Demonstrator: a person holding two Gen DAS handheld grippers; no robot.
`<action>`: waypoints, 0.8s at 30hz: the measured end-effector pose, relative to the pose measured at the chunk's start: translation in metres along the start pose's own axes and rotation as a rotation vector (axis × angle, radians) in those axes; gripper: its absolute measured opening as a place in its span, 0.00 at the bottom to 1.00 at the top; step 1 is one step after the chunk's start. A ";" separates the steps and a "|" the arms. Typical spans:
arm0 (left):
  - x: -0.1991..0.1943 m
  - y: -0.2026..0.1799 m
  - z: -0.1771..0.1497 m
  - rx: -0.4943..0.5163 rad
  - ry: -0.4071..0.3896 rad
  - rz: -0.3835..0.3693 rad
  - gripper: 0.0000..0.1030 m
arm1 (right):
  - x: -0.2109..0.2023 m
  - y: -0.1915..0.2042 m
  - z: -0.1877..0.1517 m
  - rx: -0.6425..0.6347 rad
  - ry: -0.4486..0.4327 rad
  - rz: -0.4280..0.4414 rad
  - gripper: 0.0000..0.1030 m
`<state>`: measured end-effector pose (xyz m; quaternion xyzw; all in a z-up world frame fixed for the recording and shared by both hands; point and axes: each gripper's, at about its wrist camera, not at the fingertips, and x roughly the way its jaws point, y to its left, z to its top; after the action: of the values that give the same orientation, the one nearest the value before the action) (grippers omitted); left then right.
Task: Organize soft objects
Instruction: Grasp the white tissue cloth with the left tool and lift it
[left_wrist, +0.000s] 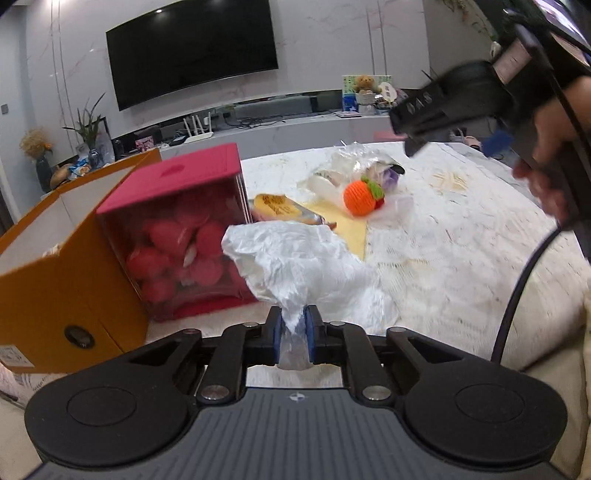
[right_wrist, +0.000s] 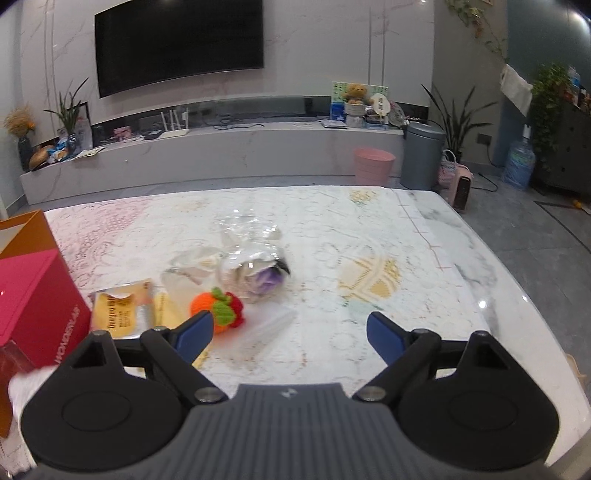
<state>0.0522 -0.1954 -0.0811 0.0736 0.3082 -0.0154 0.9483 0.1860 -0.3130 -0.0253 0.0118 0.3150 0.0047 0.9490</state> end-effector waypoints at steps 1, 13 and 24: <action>0.004 -0.001 0.000 0.018 0.011 -0.011 0.22 | -0.001 0.002 0.000 -0.003 -0.002 0.007 0.86; 0.005 0.015 -0.007 0.173 -0.118 -0.103 1.00 | -0.004 -0.008 0.002 0.067 -0.010 0.034 0.86; 0.066 0.015 0.020 0.200 -0.102 -0.272 1.00 | 0.001 -0.003 0.000 0.069 0.013 0.043 0.86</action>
<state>0.1183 -0.1826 -0.1022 0.1244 0.2638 -0.1779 0.9398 0.1868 -0.3156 -0.0258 0.0514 0.3208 0.0142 0.9457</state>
